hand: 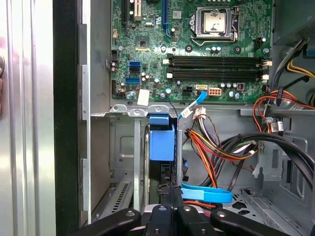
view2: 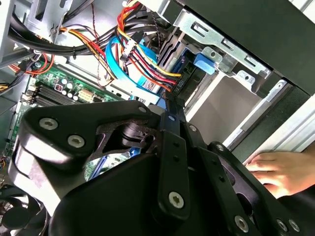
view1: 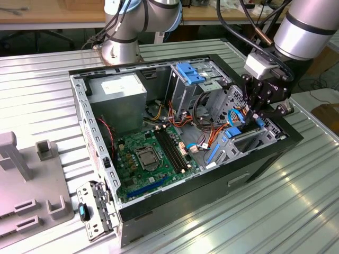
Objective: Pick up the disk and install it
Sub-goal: 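Insert the second disk wire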
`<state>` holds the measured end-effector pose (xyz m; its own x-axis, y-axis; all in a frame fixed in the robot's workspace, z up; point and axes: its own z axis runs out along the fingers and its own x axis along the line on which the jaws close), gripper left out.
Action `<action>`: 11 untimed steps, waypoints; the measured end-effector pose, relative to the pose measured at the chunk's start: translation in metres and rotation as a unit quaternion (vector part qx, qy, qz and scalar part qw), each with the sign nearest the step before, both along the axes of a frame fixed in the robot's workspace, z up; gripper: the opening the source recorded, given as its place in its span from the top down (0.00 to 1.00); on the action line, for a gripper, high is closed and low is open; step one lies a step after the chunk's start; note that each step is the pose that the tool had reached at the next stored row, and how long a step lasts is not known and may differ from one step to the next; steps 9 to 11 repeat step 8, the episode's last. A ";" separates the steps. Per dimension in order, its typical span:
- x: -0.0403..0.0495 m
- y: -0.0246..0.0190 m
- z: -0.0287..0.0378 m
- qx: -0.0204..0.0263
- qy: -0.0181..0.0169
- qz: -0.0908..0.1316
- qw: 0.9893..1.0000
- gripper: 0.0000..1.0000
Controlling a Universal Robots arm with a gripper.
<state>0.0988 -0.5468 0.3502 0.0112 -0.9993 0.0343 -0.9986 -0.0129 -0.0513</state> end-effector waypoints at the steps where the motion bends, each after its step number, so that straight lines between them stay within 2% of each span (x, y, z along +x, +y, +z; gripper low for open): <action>1: 0.0000 0.0000 0.0001 0.000 0.000 0.000 1.000 0.89; 11: 0.0000 0.0000 0.0009 0.000 0.000 0.000 1.000 0.89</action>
